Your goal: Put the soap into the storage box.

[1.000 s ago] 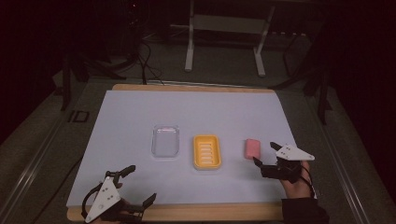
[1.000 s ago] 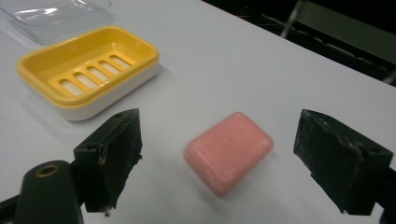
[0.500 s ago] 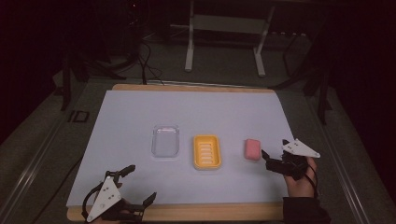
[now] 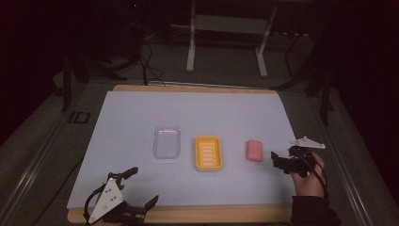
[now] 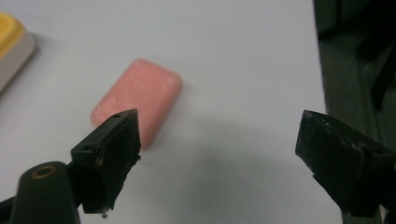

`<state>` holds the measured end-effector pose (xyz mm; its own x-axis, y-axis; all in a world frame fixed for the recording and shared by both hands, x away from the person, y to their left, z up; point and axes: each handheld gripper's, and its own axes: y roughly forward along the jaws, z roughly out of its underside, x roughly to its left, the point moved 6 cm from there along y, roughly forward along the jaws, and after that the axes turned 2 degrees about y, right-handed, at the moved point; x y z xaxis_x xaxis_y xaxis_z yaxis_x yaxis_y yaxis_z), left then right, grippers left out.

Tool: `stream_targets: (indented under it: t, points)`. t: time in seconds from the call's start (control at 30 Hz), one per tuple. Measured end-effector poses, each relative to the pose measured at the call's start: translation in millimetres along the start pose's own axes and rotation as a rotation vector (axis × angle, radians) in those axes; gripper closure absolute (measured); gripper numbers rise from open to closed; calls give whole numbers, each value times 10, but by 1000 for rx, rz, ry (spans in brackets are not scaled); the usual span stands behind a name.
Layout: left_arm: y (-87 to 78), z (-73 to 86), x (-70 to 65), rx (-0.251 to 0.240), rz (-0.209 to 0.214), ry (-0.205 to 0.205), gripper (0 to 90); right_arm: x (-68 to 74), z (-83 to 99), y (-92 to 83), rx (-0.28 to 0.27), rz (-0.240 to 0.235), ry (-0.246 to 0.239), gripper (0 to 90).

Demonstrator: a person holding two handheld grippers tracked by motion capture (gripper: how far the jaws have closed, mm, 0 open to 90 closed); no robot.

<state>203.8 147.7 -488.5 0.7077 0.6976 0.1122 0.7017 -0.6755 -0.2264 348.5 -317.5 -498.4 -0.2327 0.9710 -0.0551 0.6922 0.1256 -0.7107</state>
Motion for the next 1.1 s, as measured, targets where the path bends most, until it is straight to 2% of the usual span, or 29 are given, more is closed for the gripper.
stream_targets:
  t: [0.03,0.07,0.1,0.13,0.17,0.23,0.3,0.33,0.4,0.47,0.5,0.53,0.57,0.67,0.77,0.83,0.87,0.9,1.1]
  points:
    - [0,0,2,-1,0,-1,3,-23,15,16,70,-13,24,157]
    - [0,-2,4,-4,0,-5,3,-23,15,16,70,-13,24,157]
    - [1,-1,12,-4,-4,-6,3,-27,54,44,168,-20,37,163]
    - [2,3,14,-1,-5,-5,3,-27,71,56,202,-28,41,164]
    - [2,3,14,-1,-5,-5,3,-27,71,56,202,-28,41,164]
    - [5,8,14,2,-6,-3,3,-14,120,84,281,-36,33,167]
    - [8,8,14,3,-8,-3,3,5,157,101,333,-53,47,178]
    - [9,9,15,3,-9,-2,3,5,157,101,333,-53,47,178]
    - [11,13,14,7,-12,2,3,21,196,120,386,-70,68,199]
    - [11,14,15,8,-13,3,3,47,241,128,454,-97,110,204]
    - [9,15,16,8,-15,3,3,65,282,124,526,-108,127,217]
    - [9,15,16,8,-15,3,3,69,302,123,555,-108,121,218]
    - [10,15,17,8,-15,3,3,69,302,123,555,-108,121,218]
    - [13,18,17,10,-15,4,3,83,328,99,626,-113,141,221]
    - [12,18,16,10,-16,5,3,92,352,89,670,-127,152,222]
    - [12,17,17,10,-17,5,3,92,352,89,670,-127,152,222]
    - [13,21,20,13,-21,7,3,101,361,85,688,-125,156,222]
    - [14,22,19,13,-23,7,3,122,410,82,742,-129,142,222]
    - [19,32,18,22,-20,9,3,193,427,67,779,-127,124,223]
